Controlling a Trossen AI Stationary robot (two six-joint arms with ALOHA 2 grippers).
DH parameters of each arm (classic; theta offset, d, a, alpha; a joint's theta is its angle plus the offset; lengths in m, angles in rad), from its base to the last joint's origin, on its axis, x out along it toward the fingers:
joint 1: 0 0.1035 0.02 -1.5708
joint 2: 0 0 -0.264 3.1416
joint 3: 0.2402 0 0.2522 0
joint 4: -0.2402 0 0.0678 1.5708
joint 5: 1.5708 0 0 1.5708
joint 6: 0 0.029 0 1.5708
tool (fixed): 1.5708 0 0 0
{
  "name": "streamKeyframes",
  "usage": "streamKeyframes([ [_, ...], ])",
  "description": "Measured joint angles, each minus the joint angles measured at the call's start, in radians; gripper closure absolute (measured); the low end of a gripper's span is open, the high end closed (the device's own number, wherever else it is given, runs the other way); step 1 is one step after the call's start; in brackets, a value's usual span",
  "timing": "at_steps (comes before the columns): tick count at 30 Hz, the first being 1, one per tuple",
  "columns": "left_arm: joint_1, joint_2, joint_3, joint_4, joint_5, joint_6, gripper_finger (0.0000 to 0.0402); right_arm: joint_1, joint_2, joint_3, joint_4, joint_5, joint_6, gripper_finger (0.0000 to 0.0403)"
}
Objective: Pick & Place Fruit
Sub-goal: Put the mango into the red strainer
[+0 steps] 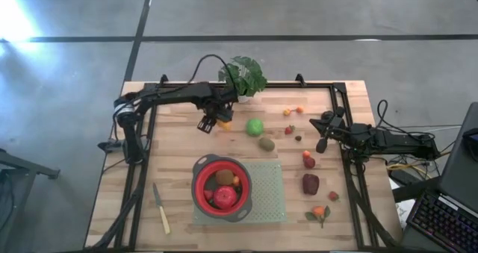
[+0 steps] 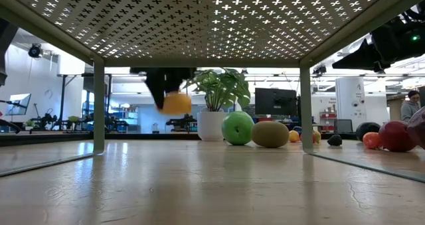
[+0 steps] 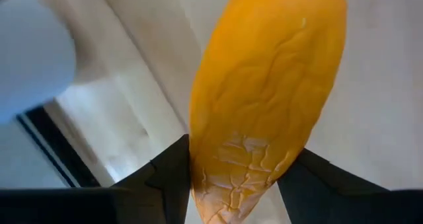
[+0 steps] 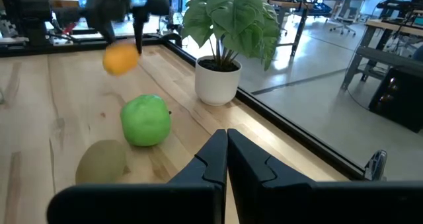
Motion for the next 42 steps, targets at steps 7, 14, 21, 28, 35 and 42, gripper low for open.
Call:
streamKeyframes([
  [7,-0.018,-0.056,0.202,-0.245,0.036,-0.143,0.0209,0.000,-0.001,0.000,0.000,0.000,0.001,0.0394],
  [14,-0.079,-0.119,0.332,-0.363,0.075,-0.276,0.0205,0.000,-0.001,0.000,0.000,0.000,0.000,0.0394],
  [21,-0.220,-0.165,0.380,-0.380,0.075,-0.350,0.0205,0.000,0.000,0.000,0.000,0.000,0.000,0.0394],
  [28,-0.385,-0.168,0.424,-0.377,0.072,-0.421,0.0205,0.000,0.000,0.000,0.000,0.000,0.001,0.0394],
  [35,-0.506,-0.168,0.464,-0.363,0.067,-0.498,0.0204,0.000,0.000,0.000,0.000,0.000,0.000,0.0394],
  [42,-0.591,-0.168,0.477,-0.284,0.065,-0.505,0.0204,0.000,0.000,0.000,0.000,0.000,0.000,0.0394],
])
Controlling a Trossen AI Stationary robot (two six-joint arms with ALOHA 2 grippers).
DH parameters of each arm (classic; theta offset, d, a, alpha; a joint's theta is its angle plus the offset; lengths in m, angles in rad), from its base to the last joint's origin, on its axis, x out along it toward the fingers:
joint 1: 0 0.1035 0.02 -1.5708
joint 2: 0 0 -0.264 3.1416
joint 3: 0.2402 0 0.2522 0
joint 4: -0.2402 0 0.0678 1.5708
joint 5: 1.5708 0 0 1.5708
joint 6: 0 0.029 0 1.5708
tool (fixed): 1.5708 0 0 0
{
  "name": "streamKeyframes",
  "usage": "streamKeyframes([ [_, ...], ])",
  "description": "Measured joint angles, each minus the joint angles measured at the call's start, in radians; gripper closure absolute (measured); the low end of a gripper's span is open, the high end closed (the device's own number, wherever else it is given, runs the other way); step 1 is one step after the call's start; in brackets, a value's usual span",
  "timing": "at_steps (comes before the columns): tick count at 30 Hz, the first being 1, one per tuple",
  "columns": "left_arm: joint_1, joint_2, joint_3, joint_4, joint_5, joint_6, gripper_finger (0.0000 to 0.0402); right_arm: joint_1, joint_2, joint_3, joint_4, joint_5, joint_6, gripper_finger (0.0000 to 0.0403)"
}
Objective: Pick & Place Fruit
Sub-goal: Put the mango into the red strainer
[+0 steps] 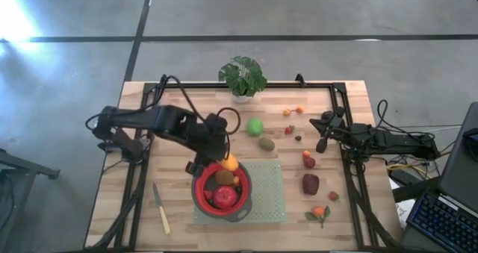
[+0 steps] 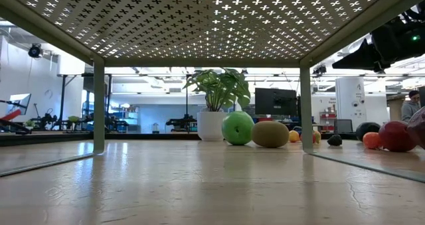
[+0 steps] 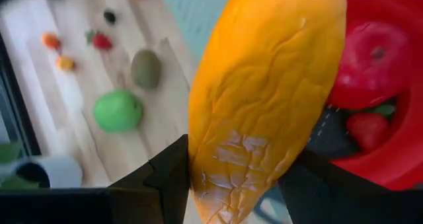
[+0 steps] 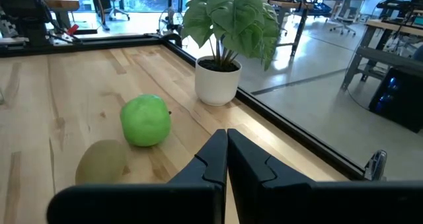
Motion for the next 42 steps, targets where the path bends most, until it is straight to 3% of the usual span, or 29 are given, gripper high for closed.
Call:
streamKeyframes([
  [14,-0.098,0.055,-0.005,0.177,0.008,0.213,0.0204,0.000,0.001,0.000,0.000,0.000,0.000,0.0394],
  [27,-0.110,0.146,-0.006,0.183,0.000,0.369,0.0204,0.000,0.001,0.000,0.000,0.000,0.000,0.0394],
  [42,-0.112,0.163,-0.008,0.236,-0.083,0.366,0.0193,0.000,0.000,0.000,0.000,0.000,0.000,0.0394],
])
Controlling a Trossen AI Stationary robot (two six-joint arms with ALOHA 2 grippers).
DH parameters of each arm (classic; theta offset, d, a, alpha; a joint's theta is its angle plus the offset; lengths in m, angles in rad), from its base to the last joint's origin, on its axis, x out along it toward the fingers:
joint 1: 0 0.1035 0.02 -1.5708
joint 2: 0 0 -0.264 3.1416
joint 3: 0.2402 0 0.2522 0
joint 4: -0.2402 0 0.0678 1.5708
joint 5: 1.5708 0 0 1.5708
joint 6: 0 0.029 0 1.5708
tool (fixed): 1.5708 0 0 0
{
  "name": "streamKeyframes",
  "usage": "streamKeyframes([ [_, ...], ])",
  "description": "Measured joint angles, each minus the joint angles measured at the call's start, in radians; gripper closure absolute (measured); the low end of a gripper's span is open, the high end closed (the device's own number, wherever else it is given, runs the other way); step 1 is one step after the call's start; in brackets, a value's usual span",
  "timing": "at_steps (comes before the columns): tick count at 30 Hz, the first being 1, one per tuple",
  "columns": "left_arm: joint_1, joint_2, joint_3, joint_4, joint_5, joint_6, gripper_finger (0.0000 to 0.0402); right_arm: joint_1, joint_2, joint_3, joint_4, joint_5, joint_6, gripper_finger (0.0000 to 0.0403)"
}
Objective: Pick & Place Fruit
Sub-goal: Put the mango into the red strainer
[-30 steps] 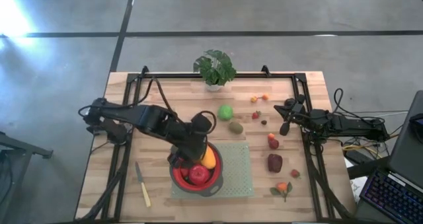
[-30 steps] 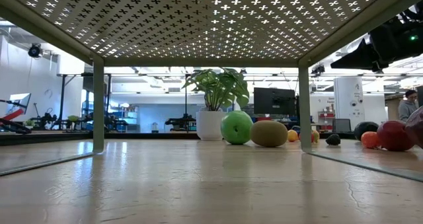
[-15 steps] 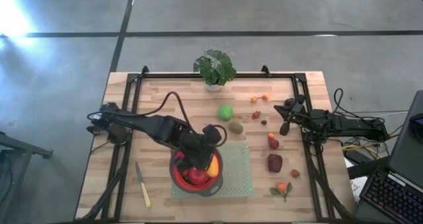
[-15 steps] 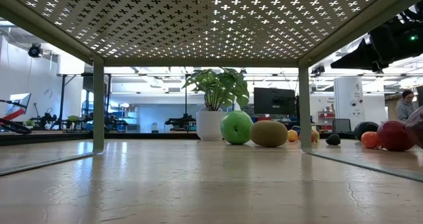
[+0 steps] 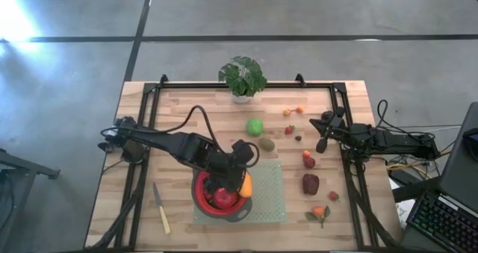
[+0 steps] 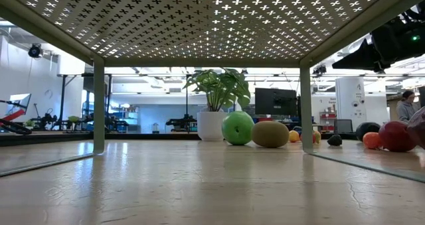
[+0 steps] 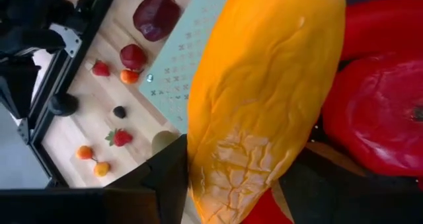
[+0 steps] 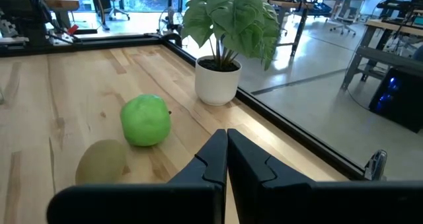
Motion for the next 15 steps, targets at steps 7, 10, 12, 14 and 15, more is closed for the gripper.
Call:
streamKeyframes([
  [7,-0.012,0.000,-0.010,0.001,0.000,-0.006,0.0183,0.000,0.000,0.000,0.000,0.000,0.001,0.0394],
  [10,-0.018,0.000,-0.015,-0.008,0.001,-0.005,0.0182,0.000,0.000,0.000,0.000,0.000,0.000,0.0394],
  [12,-0.021,0.000,-0.017,-0.014,0.001,-0.005,0.0181,0.000,0.000,0.000,0.000,0.000,0.001,0.0394],
  [14,-0.024,-0.002,-0.021,-0.014,0.001,-0.005,0.0181,0.000,-0.001,0.000,0.000,0.000,0.000,0.0394],
  [15,-0.026,-0.002,-0.024,-0.014,0.001,-0.005,0.0181,0.000,-0.001,0.000,0.000,0.000,0.001,0.0394],
])
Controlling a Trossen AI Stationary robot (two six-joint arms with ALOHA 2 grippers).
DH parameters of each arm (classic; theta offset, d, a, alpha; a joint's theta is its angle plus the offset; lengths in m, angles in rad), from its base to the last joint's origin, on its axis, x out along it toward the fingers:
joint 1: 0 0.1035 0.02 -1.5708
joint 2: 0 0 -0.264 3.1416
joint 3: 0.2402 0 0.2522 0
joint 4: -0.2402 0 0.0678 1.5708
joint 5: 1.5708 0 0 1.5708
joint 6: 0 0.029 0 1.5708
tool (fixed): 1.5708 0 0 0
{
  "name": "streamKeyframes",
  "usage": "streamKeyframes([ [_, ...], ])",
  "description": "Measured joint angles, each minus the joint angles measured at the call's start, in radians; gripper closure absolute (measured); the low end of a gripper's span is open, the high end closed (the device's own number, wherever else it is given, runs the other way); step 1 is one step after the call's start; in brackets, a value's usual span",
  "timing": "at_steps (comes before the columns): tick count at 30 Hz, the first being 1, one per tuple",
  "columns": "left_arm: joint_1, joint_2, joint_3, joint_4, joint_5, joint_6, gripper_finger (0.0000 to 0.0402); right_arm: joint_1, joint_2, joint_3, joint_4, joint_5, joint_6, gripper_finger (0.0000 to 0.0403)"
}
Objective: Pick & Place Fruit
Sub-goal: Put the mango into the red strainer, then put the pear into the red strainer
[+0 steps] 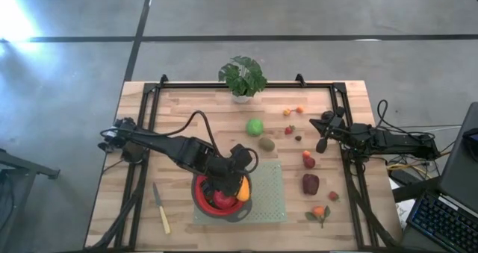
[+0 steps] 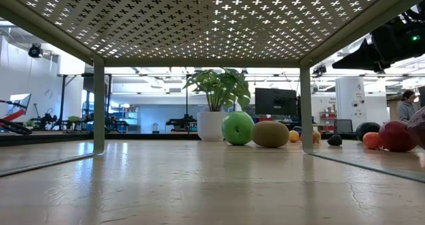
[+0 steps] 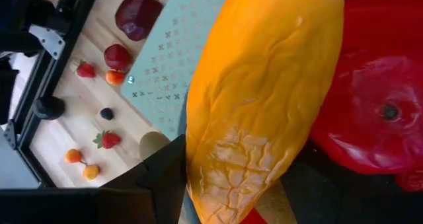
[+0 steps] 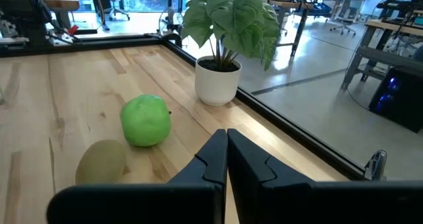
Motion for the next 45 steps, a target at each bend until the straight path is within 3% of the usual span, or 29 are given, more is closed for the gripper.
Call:
streamKeyframes([
  [4,-0.005,0.000,-0.007,-0.004,0.000,0.000,0.0172,0.000,0.000,0.000,0.000,0.000,0.000,0.0394],
  [14,-0.006,0.000,-0.003,-0.006,-0.024,0.023,0.0103,0.000,0.000,0.000,0.000,0.000,-0.001,0.0394],
  [24,-0.007,-0.020,0.034,-0.008,-0.212,0.025,0.0101,0.000,0.000,0.000,0.000,0.000,0.000,0.0394],
  [33,0.018,-0.108,0.035,-0.008,-0.166,-0.055,0.0101,0.000,0.000,0.000,0.000,0.000,0.000,0.0394],
  [38,0.101,-0.195,0.028,-0.005,-0.063,-0.156,0.0101,0.000,0.001,0.000,0.000,0.000,-0.001,0.0394],
  [45,0.251,-0.312,0.026,0.029,-0.063,-0.236,0.0101,0.000,0.001,0.000,0.000,0.000,0.000,0.0394],
])
